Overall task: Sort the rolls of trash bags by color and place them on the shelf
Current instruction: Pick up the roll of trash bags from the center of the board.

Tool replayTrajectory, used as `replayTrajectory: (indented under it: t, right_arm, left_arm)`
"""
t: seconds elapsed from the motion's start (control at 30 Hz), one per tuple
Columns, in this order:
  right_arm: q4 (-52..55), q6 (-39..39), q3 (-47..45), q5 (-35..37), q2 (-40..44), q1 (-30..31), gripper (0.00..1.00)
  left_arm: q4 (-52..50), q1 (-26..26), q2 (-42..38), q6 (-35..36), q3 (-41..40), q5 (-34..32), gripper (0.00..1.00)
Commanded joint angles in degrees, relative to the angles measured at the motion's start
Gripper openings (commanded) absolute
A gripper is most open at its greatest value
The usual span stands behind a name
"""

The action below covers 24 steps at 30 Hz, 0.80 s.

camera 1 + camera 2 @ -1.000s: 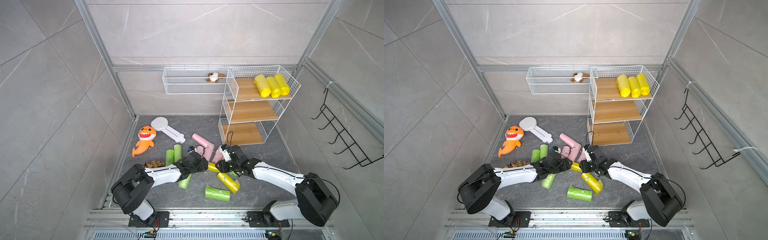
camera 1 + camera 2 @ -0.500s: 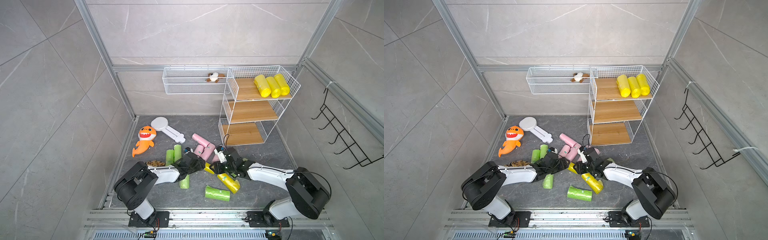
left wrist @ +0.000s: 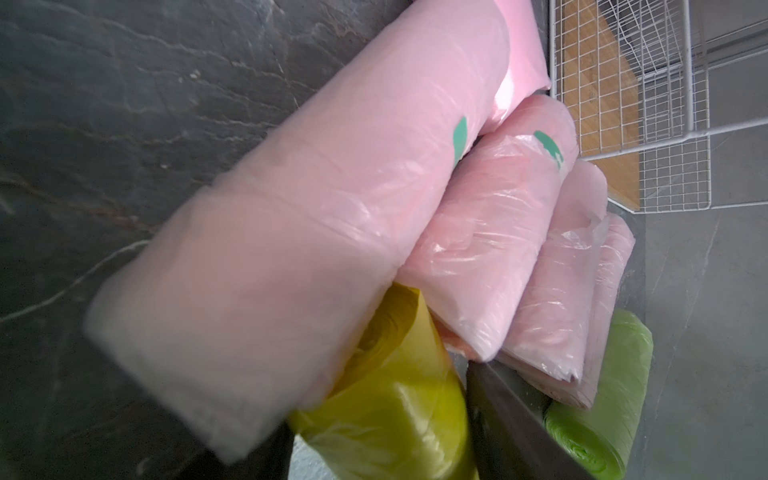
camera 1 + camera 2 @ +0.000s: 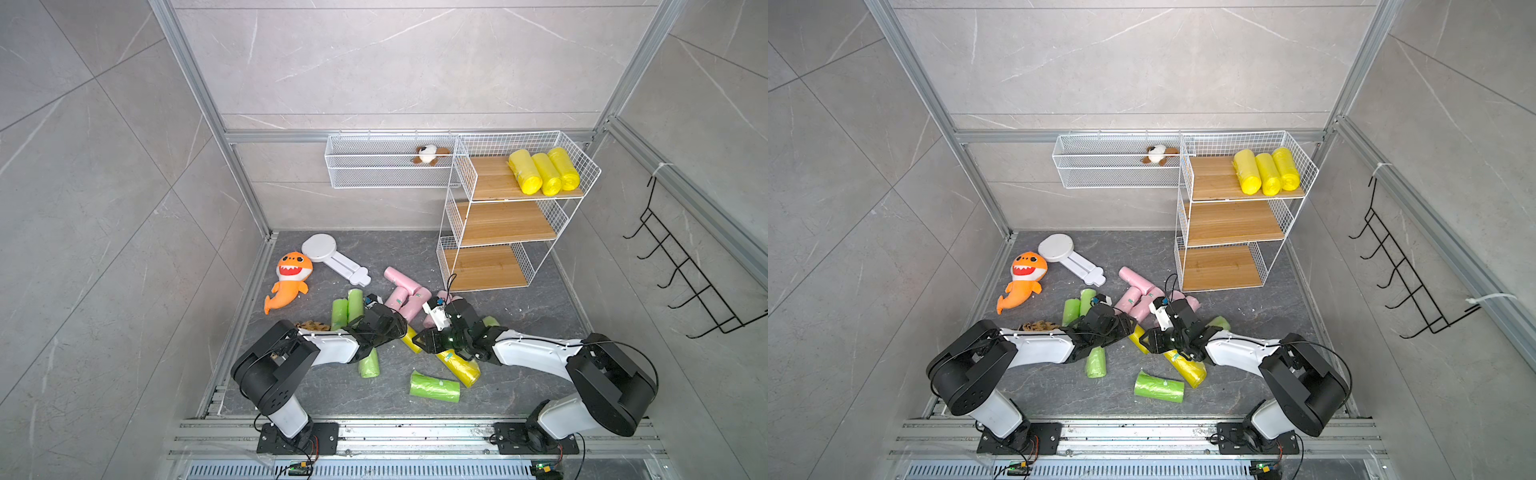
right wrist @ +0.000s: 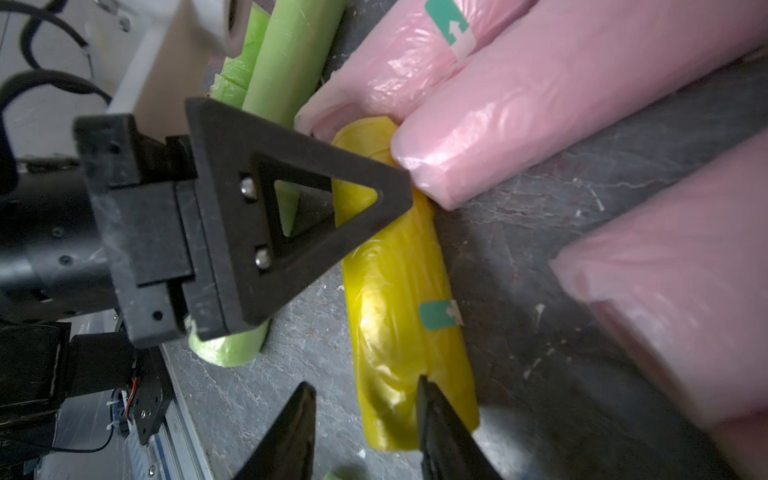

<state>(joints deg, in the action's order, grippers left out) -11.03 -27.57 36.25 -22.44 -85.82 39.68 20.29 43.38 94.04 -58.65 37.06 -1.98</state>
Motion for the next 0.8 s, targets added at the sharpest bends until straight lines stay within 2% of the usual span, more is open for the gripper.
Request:
replayTrajectory:
  t: [0.0,0.1,0.4,0.53,0.77]
  right_arm:
    - [-1.81,-1.32,-1.36,-1.34,0.97,0.31,0.44]
    - [-1.26,-0.89,-1.36,-0.48,1.51,0.30,0.45]
    - [6.47,3.25,1.77,5.40,5.42,0.15,0.56]
    - [9.44,4.66,3.09,7.42,7.21,-0.03,0.59]
    - [9.47,4.66,5.10,6.79,10.07,-0.32,0.64]
  left_arm:
    - [-0.17,0.22,0.88,0.03,-0.03,0.14,0.60]
    - [-0.22,0.26,0.37,-0.05,-0.83,-0.20,0.52]
    - [2.53,0.09,-3.55,-2.69,-3.76,-3.56,0.33]
    - [4.42,0.05,-5.48,-4.74,-5.36,-3.30,0.31]
    - [3.27,-0.14,-14.01,-6.02,-5.04,-4.32,0.30]
